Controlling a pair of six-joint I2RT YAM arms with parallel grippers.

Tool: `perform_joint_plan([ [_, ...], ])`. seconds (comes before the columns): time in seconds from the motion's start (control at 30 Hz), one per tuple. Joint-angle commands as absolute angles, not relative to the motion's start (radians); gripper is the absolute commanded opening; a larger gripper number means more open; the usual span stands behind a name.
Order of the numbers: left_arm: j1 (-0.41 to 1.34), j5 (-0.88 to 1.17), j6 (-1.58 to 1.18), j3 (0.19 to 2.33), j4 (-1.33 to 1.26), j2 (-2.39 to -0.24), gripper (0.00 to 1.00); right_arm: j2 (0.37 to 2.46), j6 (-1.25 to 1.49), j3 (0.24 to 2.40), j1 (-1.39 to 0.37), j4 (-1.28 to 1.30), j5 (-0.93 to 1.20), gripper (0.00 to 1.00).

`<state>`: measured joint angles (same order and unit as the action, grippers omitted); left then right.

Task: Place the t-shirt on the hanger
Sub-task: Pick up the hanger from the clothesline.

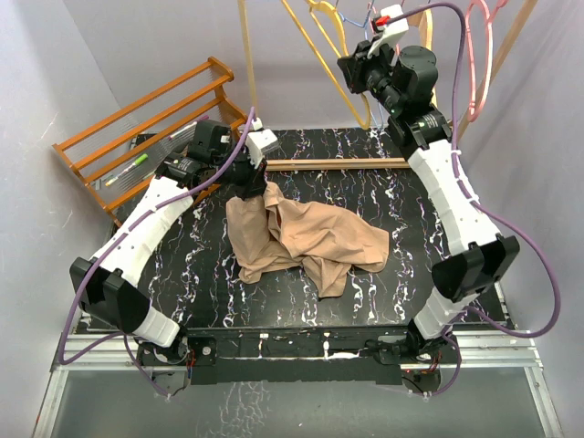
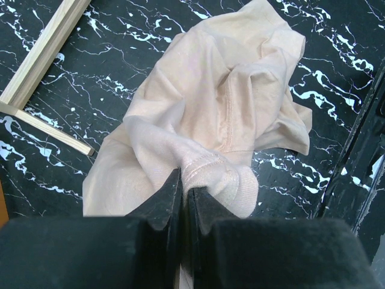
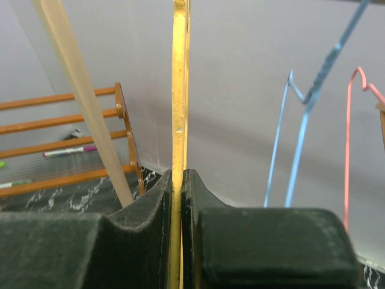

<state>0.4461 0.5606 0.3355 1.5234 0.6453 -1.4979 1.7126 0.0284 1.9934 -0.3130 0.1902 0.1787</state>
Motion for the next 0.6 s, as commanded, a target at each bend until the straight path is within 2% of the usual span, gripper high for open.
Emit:
perform_joint_plan([
  [0.0,0.442,0.558,0.32,1.591,0.679,-1.493,0.0,1.561,0.022,1.913,-0.311,0.2,0.171,0.08],
  [0.27,0.432,0.453,0.293,1.658,0.701,-1.558,0.0,1.309,-0.002,1.637,-0.311,0.294,0.218,0.08],
  [0.57,0.38,0.333,0.21,1.839,0.705,-1.7,0.0,1.13,-0.021,1.468,-0.313,0.424,0.304,0.08],
])
